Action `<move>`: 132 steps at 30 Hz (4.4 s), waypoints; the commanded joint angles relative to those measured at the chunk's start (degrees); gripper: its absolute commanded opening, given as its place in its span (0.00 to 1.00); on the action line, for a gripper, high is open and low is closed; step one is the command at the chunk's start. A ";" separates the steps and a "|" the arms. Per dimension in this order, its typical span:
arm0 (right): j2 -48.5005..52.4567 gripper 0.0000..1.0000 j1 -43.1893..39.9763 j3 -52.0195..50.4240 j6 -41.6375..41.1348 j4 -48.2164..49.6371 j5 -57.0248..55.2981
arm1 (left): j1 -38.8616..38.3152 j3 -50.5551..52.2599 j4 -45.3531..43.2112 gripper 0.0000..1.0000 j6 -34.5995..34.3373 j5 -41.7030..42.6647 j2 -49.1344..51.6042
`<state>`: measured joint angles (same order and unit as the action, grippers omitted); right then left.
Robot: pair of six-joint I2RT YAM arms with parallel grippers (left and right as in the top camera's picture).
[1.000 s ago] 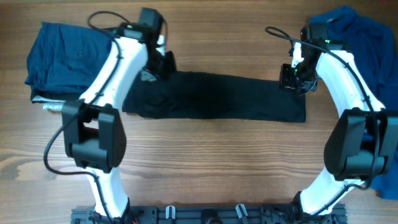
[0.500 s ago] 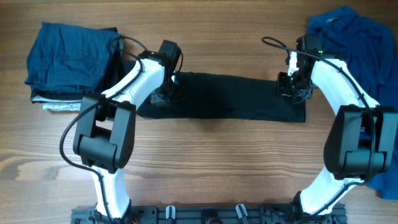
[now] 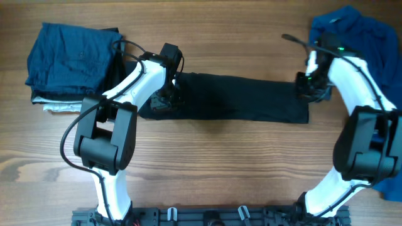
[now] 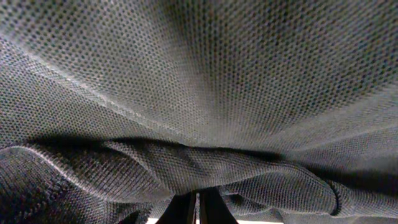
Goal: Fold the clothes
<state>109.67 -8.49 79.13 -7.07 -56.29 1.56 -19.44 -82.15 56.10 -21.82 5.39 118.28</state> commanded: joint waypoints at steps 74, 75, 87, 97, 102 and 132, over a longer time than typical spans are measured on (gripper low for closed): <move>-2.38 0.04 19.19 4.70 6.64 2.29 15.06 | 15.82 -14.49 8.52 0.29 -2.47 -6.97 -22.62; -2.03 0.04 19.37 4.70 6.62 2.32 14.51 | 15.82 -14.49 8.61 0.29 -2.47 -6.97 -22.62; 2.99 0.04 19.80 4.68 0.50 4.85 14.82 | 15.82 -14.49 8.90 0.29 -2.47 -6.97 -22.62; 3.06 0.04 20.76 4.68 -0.44 4.90 18.25 | 15.82 -14.49 8.90 0.32 -2.49 -6.97 -22.62; 3.06 0.04 23.56 4.68 -0.50 5.09 18.18 | 15.82 -14.49 8.90 0.32 -2.49 -6.99 -22.62; 3.41 0.10 26.64 -12.31 1.05 20.68 20.94 | 15.82 -14.49 8.90 0.33 -2.47 -6.99 -22.58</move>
<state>112.31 17.58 69.38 -6.02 -37.47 21.19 -3.90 -96.49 64.97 -23.53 -1.04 95.31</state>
